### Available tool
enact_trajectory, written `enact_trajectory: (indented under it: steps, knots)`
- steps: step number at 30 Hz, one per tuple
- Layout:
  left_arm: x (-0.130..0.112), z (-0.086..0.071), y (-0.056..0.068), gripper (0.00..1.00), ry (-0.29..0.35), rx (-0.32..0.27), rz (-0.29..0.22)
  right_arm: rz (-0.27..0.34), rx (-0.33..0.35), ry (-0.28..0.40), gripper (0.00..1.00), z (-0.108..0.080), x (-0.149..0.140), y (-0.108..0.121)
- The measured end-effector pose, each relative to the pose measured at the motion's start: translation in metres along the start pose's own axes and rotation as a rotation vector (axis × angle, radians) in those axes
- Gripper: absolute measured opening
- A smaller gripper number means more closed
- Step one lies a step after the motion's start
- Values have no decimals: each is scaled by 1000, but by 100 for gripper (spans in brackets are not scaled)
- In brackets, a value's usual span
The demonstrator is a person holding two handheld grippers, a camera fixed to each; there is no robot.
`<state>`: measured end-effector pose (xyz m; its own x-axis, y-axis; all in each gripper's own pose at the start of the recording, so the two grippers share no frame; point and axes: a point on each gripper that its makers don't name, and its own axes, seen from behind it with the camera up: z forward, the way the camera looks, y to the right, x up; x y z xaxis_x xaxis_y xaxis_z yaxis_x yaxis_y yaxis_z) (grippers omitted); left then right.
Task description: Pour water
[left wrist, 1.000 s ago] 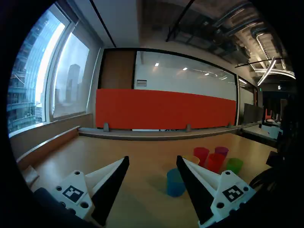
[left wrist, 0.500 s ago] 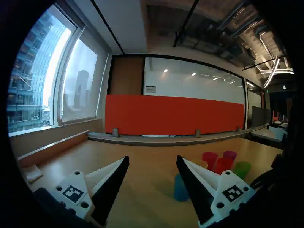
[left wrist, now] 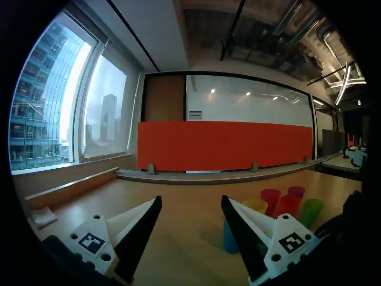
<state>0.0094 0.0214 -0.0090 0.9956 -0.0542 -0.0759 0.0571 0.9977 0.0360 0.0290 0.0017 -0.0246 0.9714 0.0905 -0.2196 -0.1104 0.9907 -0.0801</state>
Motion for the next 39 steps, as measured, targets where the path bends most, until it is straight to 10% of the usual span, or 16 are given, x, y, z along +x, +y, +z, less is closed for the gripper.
enact_trajectory:
  steps: [39]
  knots:
    - [-43,14,-14,92,-24,-12,9,4,-10,-11,99,-6,2,-5]
